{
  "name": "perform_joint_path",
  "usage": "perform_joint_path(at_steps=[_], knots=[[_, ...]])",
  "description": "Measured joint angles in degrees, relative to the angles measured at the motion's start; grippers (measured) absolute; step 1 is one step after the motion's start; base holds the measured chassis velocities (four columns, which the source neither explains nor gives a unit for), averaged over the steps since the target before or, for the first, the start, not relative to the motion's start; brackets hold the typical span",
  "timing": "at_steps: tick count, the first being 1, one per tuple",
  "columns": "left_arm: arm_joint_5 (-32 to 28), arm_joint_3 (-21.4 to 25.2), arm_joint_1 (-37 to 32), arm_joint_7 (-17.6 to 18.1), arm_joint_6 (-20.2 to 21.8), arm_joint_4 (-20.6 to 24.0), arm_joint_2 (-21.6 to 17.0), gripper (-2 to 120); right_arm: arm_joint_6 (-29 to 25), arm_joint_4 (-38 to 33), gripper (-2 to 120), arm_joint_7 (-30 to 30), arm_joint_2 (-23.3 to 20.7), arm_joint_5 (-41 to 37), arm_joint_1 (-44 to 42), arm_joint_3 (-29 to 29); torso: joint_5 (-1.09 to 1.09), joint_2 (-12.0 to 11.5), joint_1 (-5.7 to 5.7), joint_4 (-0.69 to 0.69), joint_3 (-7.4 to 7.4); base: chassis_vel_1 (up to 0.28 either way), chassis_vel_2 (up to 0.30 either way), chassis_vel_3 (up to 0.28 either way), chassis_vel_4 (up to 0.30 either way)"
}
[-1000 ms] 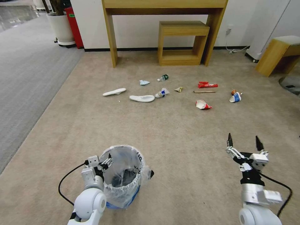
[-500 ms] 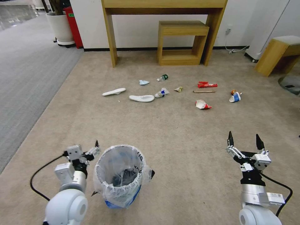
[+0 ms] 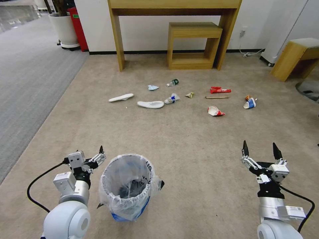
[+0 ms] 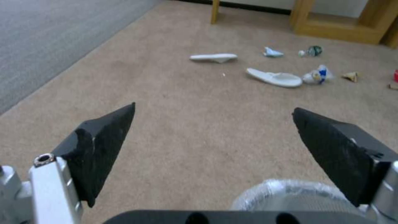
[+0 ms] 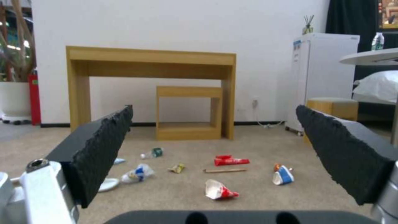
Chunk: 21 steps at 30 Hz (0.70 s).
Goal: Pick up the trash bin and place the garbage on the floor into it.
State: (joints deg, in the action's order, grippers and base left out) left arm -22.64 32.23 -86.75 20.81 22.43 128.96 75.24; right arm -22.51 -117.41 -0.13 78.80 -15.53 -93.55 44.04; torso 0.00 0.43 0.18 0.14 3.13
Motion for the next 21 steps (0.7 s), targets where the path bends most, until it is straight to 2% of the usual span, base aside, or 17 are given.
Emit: perform_joint_path(at_steps=[13, 21], knots=[[-3.9, -1.8, 0.9, 2.1, 2.0, -2.9, -3.4, 100, 0.6, -0.1, 100, -0.7, 0.4, 0.8, -0.7, -0.1, 0.00, 0.0, 0.00, 0.00, 0.00, 0.000, 0.000, 0.000, 0.000], [-7.1, -3.8, 1.7, 4.3, 5.4, -3.1, -6.8, 100, 0.9, -0.1, 100, -1.3, 0.6, 1.2, -1.4, 0.2, 0.00, 0.0, 0.00, 0.00, 0.00, 0.000, 0.000, 0.000, 0.000]])
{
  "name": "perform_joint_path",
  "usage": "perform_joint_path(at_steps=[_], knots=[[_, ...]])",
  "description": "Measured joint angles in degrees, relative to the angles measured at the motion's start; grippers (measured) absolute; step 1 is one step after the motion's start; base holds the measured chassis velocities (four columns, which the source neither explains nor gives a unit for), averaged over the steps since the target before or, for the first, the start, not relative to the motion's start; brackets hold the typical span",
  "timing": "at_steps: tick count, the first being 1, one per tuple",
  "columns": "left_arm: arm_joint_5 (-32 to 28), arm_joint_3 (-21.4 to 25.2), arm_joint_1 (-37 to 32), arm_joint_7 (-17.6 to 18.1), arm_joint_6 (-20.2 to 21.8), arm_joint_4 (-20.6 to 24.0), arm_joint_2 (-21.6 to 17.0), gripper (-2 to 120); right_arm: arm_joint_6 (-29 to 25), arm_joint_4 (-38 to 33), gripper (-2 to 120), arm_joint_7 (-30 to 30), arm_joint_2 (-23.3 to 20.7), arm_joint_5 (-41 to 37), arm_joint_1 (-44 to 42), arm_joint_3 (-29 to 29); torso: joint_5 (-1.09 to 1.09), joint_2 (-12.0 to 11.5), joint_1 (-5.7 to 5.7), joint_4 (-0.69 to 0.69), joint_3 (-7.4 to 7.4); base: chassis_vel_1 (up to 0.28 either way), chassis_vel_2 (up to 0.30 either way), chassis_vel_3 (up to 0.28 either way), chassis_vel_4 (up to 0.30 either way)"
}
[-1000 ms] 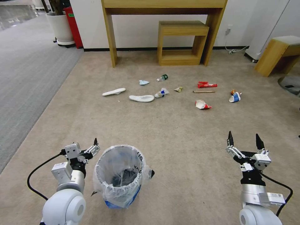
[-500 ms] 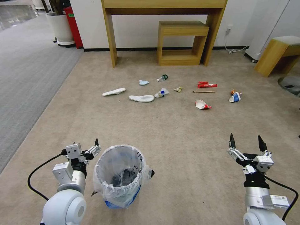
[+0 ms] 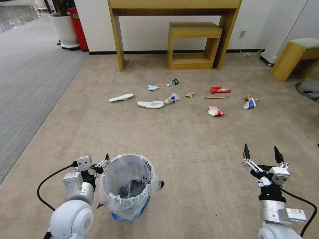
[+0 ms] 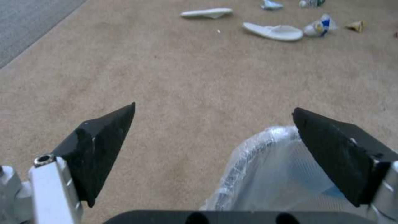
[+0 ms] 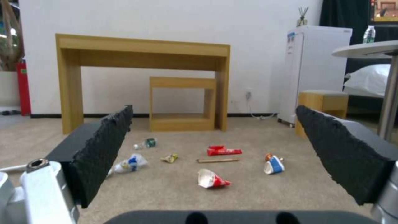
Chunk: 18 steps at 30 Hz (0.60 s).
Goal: Pick up the trash bin and place the garbage on the floor into it.
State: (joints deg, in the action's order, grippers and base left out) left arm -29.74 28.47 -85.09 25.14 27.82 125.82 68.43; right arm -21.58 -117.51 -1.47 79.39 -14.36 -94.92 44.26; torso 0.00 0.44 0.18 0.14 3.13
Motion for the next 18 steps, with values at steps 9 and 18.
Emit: perform_joint_path(at_steps=[9, 18], knots=[[-4.1, -1.9, 1.3, 2.9, 3.9, 0.7, -2.5, 100, 0.6, 0.0, 100, -0.5, 1.1, 1.0, -0.1, 0.0, 0.00, 0.0, 0.00, 0.00, 0.00, 0.000, 0.000, 0.000, 0.000], [-5.4, -4.6, 1.6, 4.5, 5.3, 0.5, -3.7, 100, 0.9, -1.3, 100, -0.9, 2.2, 2.0, -1.3, 0.5, 0.00, 0.0, 0.00, 0.00, 0.00, 0.000, 0.000, 0.000, 0.000]])
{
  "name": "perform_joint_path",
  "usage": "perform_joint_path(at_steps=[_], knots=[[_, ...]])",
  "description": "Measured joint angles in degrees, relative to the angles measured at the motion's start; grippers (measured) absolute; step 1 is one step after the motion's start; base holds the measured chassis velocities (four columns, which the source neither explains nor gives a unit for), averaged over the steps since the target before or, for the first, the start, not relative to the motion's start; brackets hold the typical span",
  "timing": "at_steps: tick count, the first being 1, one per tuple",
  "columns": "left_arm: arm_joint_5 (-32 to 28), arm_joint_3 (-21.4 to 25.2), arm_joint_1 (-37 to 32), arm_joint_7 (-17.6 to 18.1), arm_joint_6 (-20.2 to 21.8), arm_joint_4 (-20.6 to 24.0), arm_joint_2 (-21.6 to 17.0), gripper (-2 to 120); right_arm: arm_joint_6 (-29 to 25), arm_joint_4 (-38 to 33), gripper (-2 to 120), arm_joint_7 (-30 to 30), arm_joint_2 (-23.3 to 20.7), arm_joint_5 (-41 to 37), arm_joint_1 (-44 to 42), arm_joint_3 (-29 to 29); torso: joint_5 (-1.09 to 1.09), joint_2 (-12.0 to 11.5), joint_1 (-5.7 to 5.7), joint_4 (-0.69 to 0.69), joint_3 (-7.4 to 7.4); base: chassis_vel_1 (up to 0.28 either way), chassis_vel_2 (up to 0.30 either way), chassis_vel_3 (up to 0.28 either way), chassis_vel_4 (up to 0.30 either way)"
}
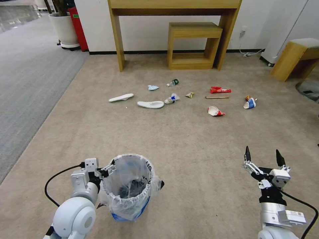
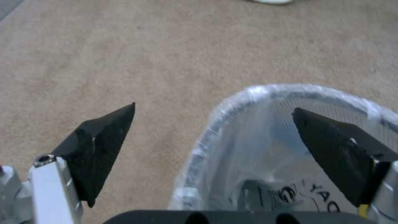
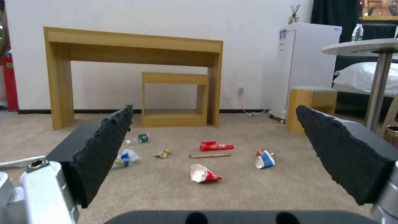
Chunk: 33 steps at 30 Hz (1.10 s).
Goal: Pick up the trash bin and place the garbage on the floor into it.
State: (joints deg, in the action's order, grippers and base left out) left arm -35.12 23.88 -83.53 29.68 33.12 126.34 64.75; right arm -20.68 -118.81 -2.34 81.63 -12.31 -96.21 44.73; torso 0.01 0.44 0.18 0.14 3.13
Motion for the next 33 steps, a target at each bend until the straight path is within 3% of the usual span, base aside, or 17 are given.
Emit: perform_joint_path(at_steps=[33], knots=[[-8.5, -2.4, -1.3, 7.7, 3.2, 0.2, -4.5, 100, 2.4, -2.4, 100, -0.6, 1.8, 1.0, -1.8, 0.2, 0.00, 0.0, 0.00, 0.00, 0.00, 0.000, 0.000, 0.000, 0.000]])
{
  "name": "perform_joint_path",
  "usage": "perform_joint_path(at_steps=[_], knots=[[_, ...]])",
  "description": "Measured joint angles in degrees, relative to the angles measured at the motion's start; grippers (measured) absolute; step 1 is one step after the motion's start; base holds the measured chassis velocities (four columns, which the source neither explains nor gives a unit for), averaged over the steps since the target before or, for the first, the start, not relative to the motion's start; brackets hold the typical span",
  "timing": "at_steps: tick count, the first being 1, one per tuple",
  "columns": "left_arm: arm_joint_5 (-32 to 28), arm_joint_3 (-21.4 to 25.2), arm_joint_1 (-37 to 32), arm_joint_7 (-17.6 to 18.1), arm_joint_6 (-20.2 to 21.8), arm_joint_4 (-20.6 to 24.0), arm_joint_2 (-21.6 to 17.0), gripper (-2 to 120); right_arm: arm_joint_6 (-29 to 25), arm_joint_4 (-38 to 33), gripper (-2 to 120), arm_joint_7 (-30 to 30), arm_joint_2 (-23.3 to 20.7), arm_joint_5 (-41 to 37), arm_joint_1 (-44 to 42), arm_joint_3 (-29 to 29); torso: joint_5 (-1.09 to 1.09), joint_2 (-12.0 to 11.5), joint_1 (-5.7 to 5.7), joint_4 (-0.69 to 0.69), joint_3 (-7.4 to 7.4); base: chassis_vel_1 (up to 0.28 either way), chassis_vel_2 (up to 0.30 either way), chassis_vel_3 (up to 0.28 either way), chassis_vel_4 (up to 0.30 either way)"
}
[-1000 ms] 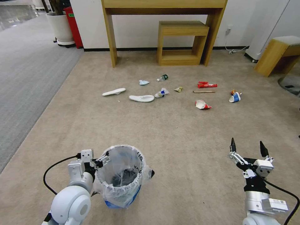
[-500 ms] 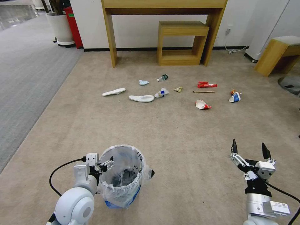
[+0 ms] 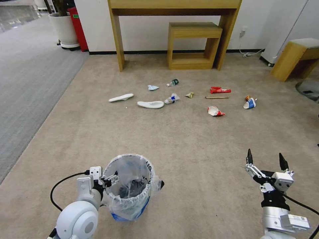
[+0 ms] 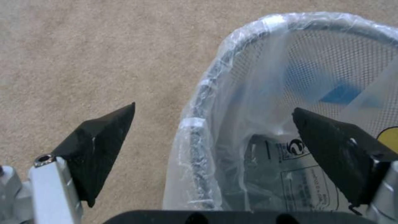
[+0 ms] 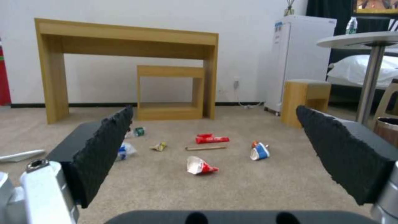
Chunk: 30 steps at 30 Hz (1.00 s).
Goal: Pick up the trash bin and place the garbage on the floor into it.
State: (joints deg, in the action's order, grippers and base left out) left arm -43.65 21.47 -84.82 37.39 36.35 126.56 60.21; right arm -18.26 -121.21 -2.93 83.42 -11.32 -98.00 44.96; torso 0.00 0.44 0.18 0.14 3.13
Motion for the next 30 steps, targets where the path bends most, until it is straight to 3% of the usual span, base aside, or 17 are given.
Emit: perform_joint_path(at_steps=[30], knots=[[-1.1, -1.7, 0.8, 1.8, 0.3, -4.3, 1.0, 100, 1.0, 1.7, 100, -0.4, -1.2, -0.1, 1.0, -0.3, 0.00, 0.0, 0.00, 0.00, 0.00, 0.000, 0.000, 0.000, 0.000]])
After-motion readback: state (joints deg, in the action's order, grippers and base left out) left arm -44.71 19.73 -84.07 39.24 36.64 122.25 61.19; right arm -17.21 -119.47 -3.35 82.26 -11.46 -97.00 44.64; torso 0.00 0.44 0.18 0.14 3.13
